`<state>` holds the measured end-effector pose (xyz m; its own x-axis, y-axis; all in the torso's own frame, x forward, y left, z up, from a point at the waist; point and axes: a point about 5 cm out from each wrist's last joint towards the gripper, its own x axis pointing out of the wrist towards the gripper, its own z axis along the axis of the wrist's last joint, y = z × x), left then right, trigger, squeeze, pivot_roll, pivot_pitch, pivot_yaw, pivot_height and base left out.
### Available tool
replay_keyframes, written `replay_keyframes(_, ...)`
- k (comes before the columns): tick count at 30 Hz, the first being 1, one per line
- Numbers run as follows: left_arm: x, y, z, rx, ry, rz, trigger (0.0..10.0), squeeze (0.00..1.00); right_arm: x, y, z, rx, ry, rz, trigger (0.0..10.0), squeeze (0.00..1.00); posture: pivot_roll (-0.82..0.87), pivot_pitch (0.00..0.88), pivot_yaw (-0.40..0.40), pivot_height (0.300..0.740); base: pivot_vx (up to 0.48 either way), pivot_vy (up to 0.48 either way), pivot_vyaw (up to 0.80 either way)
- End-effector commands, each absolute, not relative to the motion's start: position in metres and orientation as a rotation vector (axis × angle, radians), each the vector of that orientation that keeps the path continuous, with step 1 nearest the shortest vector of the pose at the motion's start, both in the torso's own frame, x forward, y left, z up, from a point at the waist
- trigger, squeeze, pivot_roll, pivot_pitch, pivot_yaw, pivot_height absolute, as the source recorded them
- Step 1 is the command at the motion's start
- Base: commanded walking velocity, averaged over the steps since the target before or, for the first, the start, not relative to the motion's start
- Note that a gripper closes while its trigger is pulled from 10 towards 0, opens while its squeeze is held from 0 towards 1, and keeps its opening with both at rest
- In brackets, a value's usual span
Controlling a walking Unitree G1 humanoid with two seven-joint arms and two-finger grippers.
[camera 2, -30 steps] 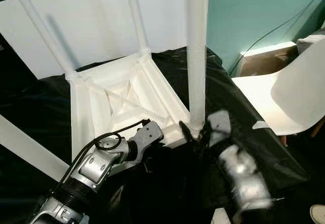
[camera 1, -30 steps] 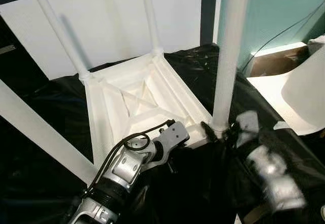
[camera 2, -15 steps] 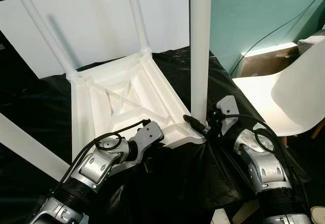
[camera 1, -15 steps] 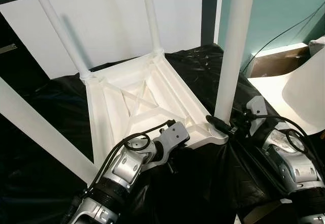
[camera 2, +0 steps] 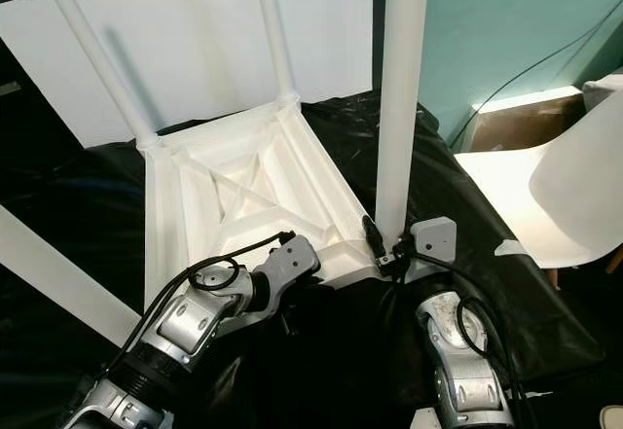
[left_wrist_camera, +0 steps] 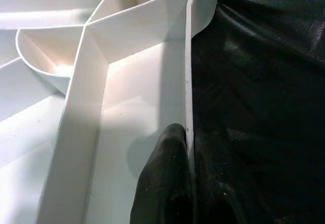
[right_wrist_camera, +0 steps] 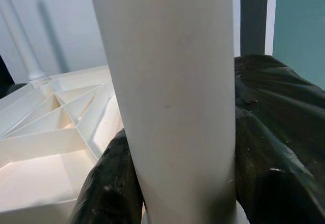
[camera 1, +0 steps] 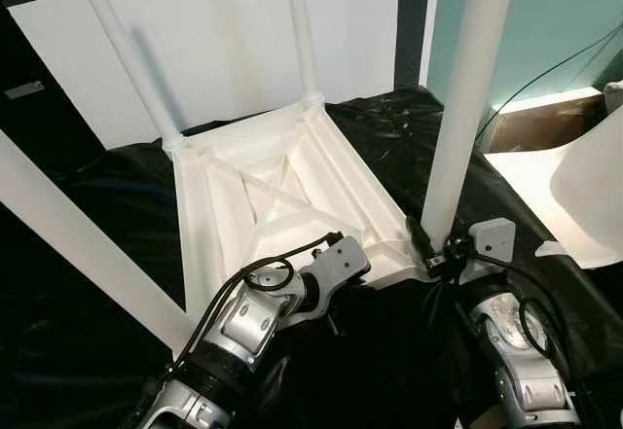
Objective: Building children table
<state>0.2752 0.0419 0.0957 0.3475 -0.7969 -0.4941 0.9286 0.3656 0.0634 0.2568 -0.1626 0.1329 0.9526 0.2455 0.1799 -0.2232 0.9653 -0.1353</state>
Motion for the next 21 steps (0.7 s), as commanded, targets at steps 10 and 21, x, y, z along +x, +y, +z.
replay_keyframes(10,0.273,0.062,0.064,0.331,0.560,-1.004,10.0,0.00,0.257,-0.154,0.110,-0.087,-0.071,0.382,10.0,0.00,-0.04,0.000,0.078,0.740,0.000,0.000,0.00)
replay_keyframes(21,0.270,0.061,0.061,0.337,0.569,-1.020,10.0,0.00,0.284,-0.162,0.133,-0.221,-0.079,0.745,10.0,0.00,-0.04,0.000,0.088,0.740,0.000,0.000,0.00)
